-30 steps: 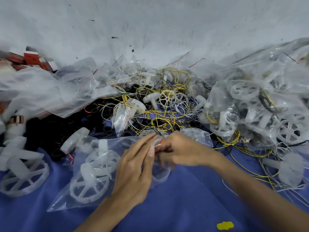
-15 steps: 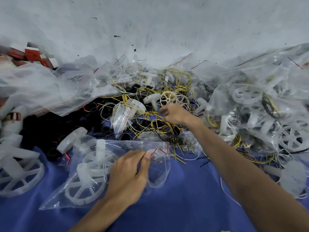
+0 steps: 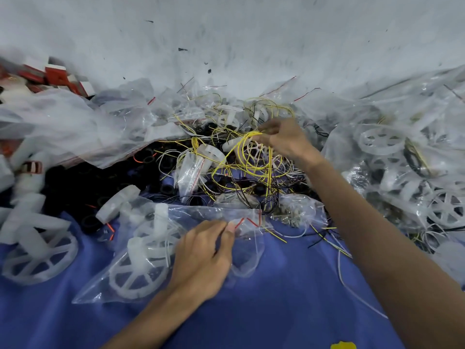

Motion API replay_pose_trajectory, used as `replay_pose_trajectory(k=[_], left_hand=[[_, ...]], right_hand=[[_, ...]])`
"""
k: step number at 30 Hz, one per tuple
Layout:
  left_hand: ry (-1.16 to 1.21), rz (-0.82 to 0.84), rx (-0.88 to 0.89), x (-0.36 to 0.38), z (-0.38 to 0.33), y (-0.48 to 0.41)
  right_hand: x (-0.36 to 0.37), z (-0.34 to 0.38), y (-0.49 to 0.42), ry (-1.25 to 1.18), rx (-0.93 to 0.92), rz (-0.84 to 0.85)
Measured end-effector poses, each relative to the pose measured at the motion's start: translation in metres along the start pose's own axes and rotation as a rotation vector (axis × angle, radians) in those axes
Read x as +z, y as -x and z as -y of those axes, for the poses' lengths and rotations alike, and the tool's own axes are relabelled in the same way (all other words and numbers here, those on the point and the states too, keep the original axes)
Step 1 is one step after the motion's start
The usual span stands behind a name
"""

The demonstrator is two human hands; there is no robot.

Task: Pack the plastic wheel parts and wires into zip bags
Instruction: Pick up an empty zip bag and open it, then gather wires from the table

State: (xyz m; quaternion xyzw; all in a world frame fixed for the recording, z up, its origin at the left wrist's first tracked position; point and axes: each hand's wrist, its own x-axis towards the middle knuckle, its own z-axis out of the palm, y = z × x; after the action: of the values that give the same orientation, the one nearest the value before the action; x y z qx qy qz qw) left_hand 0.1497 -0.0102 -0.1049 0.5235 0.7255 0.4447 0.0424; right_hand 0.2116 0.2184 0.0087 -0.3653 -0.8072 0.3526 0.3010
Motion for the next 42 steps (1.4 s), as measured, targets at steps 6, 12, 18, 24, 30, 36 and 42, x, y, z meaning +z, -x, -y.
replay_pose_trajectory(k=[6, 12, 18, 24, 30, 36, 42], left_hand=[[-0.004, 0.003, -0.005, 0.001, 0.000, 0.000], [-0.002, 0.008, 0.003, 0.001, 0.001, 0.000], [0.014, -0.008, 0.021, 0.000, 0.000, -0.001], [0.019, -0.012, 0.022, 0.001, 0.000, -0.001], [0.025, -0.006, 0.015, 0.000, -0.001, 0.000], [0.038, -0.006, 0.013, 0.000, -0.001, 0.000], [0.037, -0.009, 0.006, 0.001, 0.000, -0.001]], right_hand=[[-0.014, 0.017, 0.020, -0.604, 0.145, 0.133], [-0.022, 0.022, 0.025, -0.744, 0.243, 0.264], [-0.046, 0.035, 0.020, -1.057, 0.028, 0.312], [-0.066, 0.047, 0.019, -0.750, -0.087, 0.142], [-0.046, 0.033, 0.028, -0.596, -0.042, 0.093], [-0.029, 0.020, 0.038, -0.814, 0.106, 0.121], [-0.025, 0.012, 0.053, -1.026, 0.227, 0.249]])
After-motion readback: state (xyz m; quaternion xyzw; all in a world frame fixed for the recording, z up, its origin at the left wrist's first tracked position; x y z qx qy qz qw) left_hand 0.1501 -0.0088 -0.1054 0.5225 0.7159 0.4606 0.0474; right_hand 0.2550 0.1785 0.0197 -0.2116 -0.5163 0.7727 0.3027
